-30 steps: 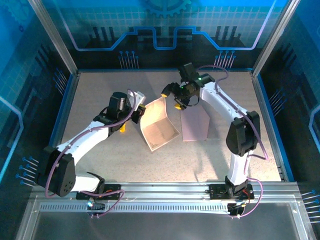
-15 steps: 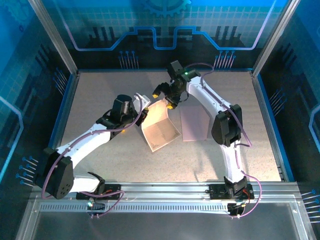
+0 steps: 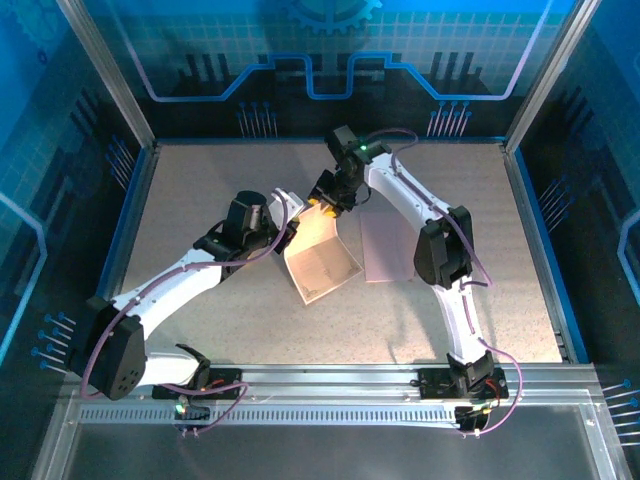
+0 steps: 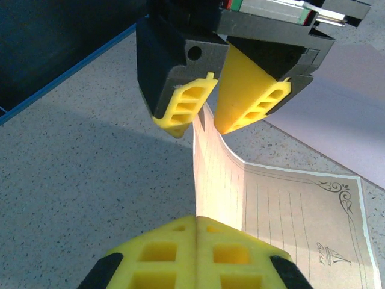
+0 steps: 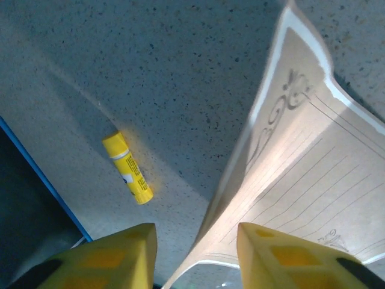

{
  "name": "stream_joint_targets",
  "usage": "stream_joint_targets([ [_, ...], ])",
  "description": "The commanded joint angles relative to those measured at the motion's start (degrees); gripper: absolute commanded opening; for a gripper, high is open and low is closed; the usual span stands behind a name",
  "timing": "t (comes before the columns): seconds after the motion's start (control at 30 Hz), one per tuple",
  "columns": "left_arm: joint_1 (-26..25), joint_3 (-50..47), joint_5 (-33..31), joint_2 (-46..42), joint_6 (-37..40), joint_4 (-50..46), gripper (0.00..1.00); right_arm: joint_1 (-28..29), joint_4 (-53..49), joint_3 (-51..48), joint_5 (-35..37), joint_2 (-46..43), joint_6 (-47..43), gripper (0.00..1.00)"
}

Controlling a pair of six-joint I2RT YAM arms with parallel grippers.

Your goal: Place the letter into the envelope and seal it

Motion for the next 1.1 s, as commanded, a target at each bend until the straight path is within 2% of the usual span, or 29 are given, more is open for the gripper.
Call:
stream_joint_targets([
  [0.0, -0.5, -1.1, -0.82, -1.85, 0.75, 1.49, 0.0, 0.7, -2.07, 1.9, -0.29, 1.43, 0.08, 0.29],
  [0.13, -0.61, -1.46, -0.9, -2.12, 0.52, 2.15, 0.01, 0.7, -1.9, 2.47, -0.93, 1.96, -0.01, 0.11],
  [0.2, -0.59, -1.49, -1.44, -2.27, 0.43, 2.1, 0.09, 0.66, -1.79, 2.66, -1.06, 2.06, -0.1, 0.01],
  [0.43, -0.54, -1.17, -5.58, -4.57, -2.17, 0.06, 0.64, 0.78, -1.63, 2.98, -0.9, 1.36, -1.44, 0.0],
  [0.5, -0.5, -1.42, -8.71, -6.67, -3.66, -0.99, 0.83, 0.82, -1.27, 2.59, -0.8, 0.77, -2.29, 0.0],
  [0.6, -0.57, -2.38, -14.69, -10.8, -5.66, -2.41, 0.99, 1.26, 0.75, 1.21, -0.9, -0.6, -3.97, 0.0],
  [0.8, 0.74, -4.98, -24.91, -17.25, -9.96, -2.09, 0.99, 3.17, 8.2, -6.35, 0.32, -6.25, -6.89, 0.0],
  [0.93, 3.03, -5.35, -24.05, -16.91, -14.16, -2.76, 0.99, 4.46, 19.75, -18.42, -0.92, -12.4, -8.19, 0.0],
  [1.07, 6.71, -6.07, -21.28, -16.23, -21.97, -0.95, 0.99, 4.87, 32.99, -33.76, -2.64, -19.47, -6.41, 0.0],
])
